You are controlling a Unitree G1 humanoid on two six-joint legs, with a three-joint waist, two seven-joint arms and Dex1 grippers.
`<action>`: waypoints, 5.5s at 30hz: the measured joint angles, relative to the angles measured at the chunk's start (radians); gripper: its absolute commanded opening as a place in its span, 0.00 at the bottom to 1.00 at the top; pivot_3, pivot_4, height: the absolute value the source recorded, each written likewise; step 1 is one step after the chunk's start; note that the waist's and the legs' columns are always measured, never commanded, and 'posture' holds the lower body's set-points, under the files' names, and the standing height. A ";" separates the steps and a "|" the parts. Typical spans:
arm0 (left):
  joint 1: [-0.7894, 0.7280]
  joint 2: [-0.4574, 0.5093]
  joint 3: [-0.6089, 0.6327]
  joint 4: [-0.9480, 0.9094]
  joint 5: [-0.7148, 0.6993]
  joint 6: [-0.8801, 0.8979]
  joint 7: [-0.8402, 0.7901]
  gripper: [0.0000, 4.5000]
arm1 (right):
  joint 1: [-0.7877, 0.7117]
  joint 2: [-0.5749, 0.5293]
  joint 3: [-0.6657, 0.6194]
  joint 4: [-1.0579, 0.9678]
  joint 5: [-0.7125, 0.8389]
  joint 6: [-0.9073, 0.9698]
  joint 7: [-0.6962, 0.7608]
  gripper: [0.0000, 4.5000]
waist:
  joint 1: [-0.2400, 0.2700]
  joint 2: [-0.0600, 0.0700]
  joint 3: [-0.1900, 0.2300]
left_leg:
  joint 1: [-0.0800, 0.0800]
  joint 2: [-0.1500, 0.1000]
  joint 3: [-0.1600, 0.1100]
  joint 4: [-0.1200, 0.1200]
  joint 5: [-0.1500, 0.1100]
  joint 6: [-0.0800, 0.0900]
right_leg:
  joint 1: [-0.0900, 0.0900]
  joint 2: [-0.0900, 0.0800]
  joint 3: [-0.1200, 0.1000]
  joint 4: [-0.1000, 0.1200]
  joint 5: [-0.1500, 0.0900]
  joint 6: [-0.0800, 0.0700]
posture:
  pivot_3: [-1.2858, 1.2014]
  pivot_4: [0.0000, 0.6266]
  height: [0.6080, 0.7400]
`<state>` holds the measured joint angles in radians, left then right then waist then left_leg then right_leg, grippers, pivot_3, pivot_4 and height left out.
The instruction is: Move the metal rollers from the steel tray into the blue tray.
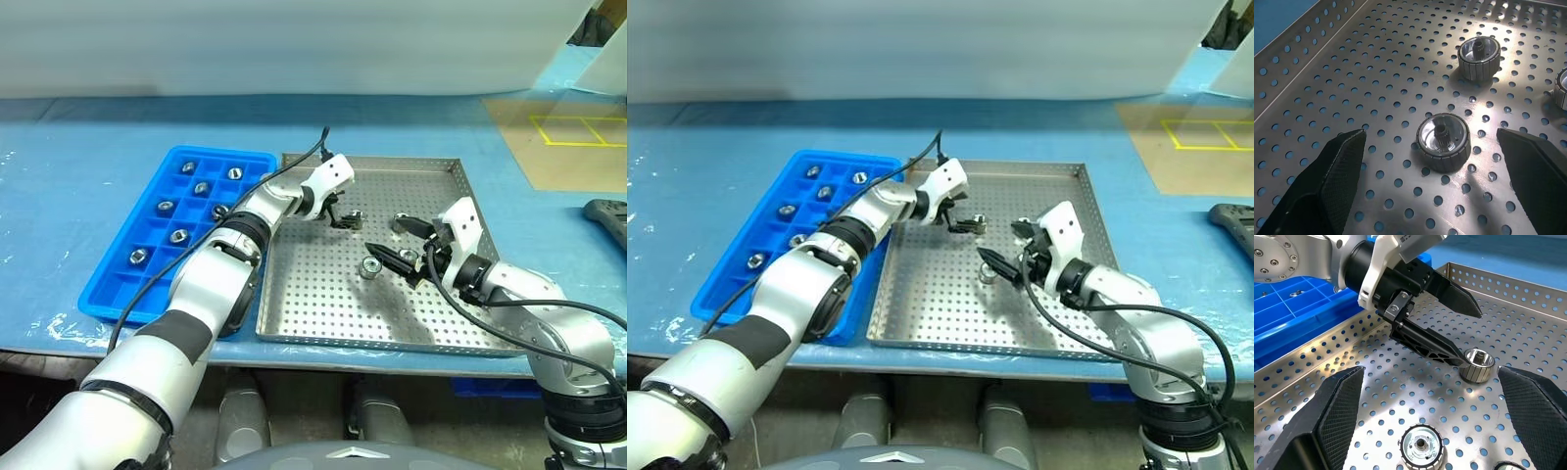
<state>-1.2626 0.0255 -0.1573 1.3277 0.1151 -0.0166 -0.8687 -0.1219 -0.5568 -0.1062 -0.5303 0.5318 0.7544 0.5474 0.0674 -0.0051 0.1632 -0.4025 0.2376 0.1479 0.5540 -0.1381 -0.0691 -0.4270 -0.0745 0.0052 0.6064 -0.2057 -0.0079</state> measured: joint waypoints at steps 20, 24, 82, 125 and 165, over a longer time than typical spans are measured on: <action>0.021 -0.052 0.015 0.025 0.045 0.035 0.087 1.00 | 0.028 0.000 -0.001 -0.036 0.022 0.009 -0.058 1.00 | -0.020 0.000 0.000 | 0.000 -0.001 0.001 0.000 -0.001 0.001 | 0.000 0.000 0.000 -0.001 0.000 0.000 | 0.37 0.24 1.00; 0.021 -0.057 0.015 0.027 0.055 0.049 0.086 1.00 | 0.039 0.001 -0.007 -0.037 0.023 0.009 -0.070 1.00 | -0.029 0.000 0.000 | 0.000 0.000 0.001 0.000 -0.001 0.001 | 0.000 0.000 0.000 -0.001 0.000 0.000 | 0.36 0.24 1.00; 0.147 0.131 0.156 -0.313 -0.076 0.196 -0.001 0.38 | -0.259 0.071 0.139 0.260 -0.033 -0.077 0.081 1.00 | 0.000 0.003 0.002 | 0.001 0.000 0.001 -0.008 0.000 0.000 | 0.000 -0.001 -0.002 -0.004 -0.001 0.000 | 0.52 0.24 1.00; 1.200 0.244 0.287 -2.097 -0.296 0.919 0.566 0.38 | -0.614 0.259 0.290 0.796 -0.182 -0.386 0.550 1.00 | 0.138 0.004 0.003 | -0.010 0.003 -0.001 -0.006 0.000 0.001 | -0.011 0.000 -0.006 0.000 -0.002 -0.002 | 0.70 0.24 1.00; 1.402 0.149 0.366 -2.118 -0.270 0.935 0.803 0.38 | -0.630 0.287 0.297 0.828 -0.213 -0.396 0.565 1.00 | 0.193 0.004 0.003 | -0.010 0.004 -0.001 -0.002 0.000 0.001 | -0.011 0.001 -0.004 0.003 -0.002 -0.002 | 0.69 0.24 1.00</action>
<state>0.1391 0.1743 0.2088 -0.7908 -0.1545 0.9180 -0.0653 -0.7519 -0.2699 0.1909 0.2975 0.3186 0.3587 1.1129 0.2599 -0.0007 0.1665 -0.4122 0.2414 0.1465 0.5524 -0.1382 -0.0681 -0.4377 -0.0738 0.0015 0.6096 -0.2077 -0.0097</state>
